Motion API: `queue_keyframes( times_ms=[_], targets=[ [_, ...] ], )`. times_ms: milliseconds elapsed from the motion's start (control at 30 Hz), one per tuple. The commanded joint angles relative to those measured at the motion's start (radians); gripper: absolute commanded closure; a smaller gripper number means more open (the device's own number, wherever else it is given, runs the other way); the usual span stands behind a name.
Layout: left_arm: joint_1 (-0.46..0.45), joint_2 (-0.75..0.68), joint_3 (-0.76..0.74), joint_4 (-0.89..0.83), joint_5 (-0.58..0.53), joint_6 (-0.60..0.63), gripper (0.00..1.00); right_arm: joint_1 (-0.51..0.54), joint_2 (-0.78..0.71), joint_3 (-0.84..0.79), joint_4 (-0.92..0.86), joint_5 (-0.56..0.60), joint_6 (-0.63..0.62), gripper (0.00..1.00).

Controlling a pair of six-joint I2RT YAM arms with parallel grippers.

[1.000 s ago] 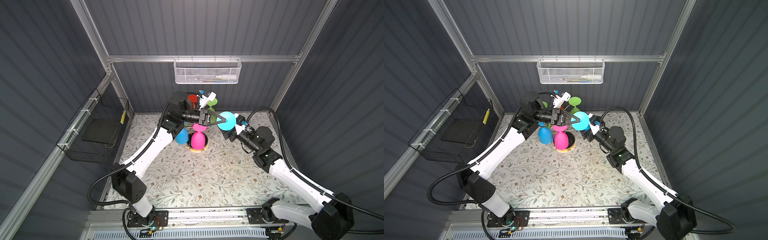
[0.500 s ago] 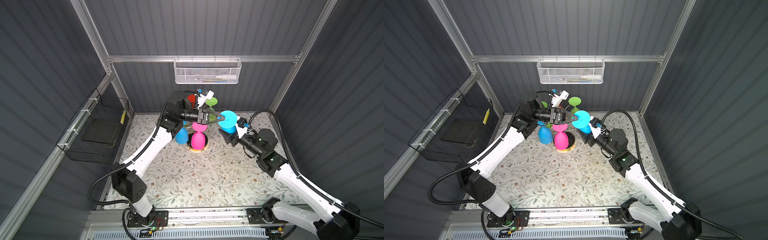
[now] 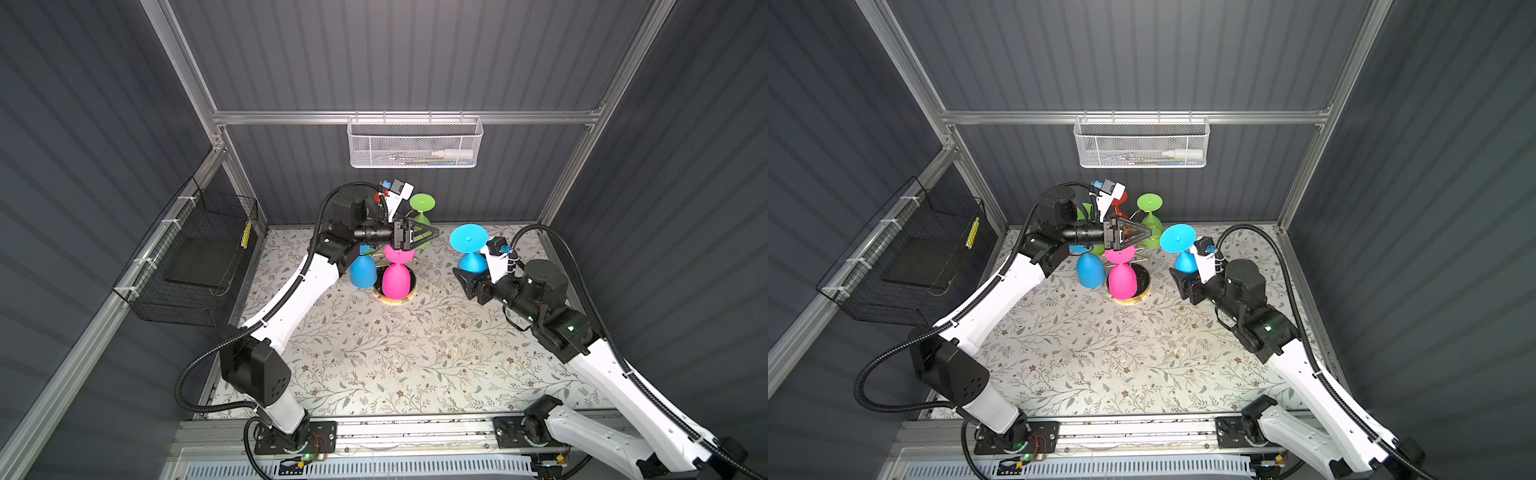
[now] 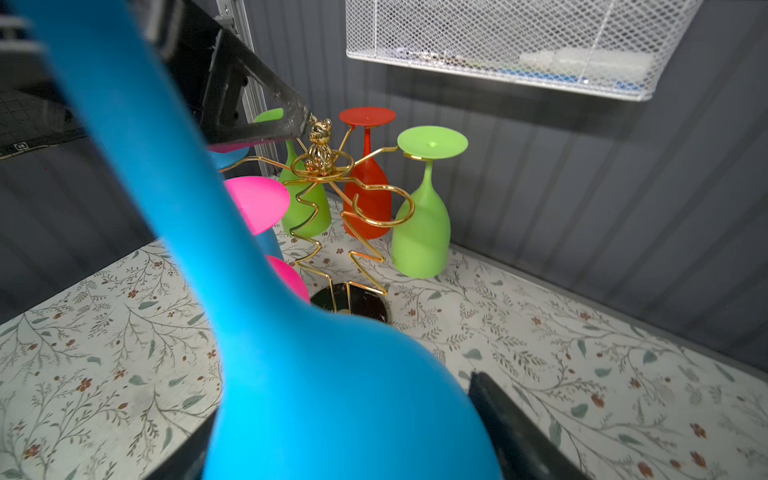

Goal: Take the wine glass off the wine glass rack

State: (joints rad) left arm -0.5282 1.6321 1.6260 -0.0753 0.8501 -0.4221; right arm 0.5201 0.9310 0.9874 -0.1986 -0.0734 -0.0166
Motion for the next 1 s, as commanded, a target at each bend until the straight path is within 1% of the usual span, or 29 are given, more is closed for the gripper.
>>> queue_keyframes(
  times_ms=[0,33,133,233,367,467,533,567,667,733,967],
  targets=[
    [-0.001,-0.040,-0.058,0.070,-0.169,0.175,0.29,0.006,-0.016,0.080,-0.182,0.024,0.072,0.53],
    [-0.004,-0.045,-0.078,0.100,-0.196,0.205,0.30,0.006,-0.014,0.098,-0.218,0.027,0.083,0.53],
    [-0.018,-0.065,-0.139,0.209,-0.266,0.304,0.30,0.005,-0.001,0.135,-0.286,0.034,0.103,0.54],
    [-0.030,-0.067,-0.155,0.264,-0.293,0.413,0.30,0.006,0.022,0.174,-0.350,0.035,0.119,0.54],
    [-0.042,-0.082,-0.202,0.368,-0.263,0.552,0.34,0.006,0.056,0.224,-0.428,0.029,0.137,0.54],
    [-0.053,-0.095,-0.269,0.432,-0.239,0.652,0.36,0.006,0.062,0.236,-0.454,0.030,0.149,0.54],
    [-0.062,-0.090,-0.276,0.434,-0.229,0.721,0.39,0.006,0.065,0.242,-0.465,0.033,0.156,0.54],
    [-0.065,-0.088,-0.281,0.434,-0.214,0.772,0.42,0.006,0.070,0.247,-0.474,0.034,0.160,0.54],
    [-0.083,-0.083,-0.298,0.445,-0.213,0.888,0.44,0.006,0.090,0.263,-0.497,0.019,0.169,0.54],
    [-0.089,-0.076,-0.300,0.467,-0.225,0.917,0.46,0.006,0.103,0.273,-0.508,0.009,0.176,0.55],
    [-0.102,-0.062,-0.297,0.528,-0.200,1.013,0.49,0.006,0.122,0.284,-0.516,-0.002,0.192,0.55]
  ],
)
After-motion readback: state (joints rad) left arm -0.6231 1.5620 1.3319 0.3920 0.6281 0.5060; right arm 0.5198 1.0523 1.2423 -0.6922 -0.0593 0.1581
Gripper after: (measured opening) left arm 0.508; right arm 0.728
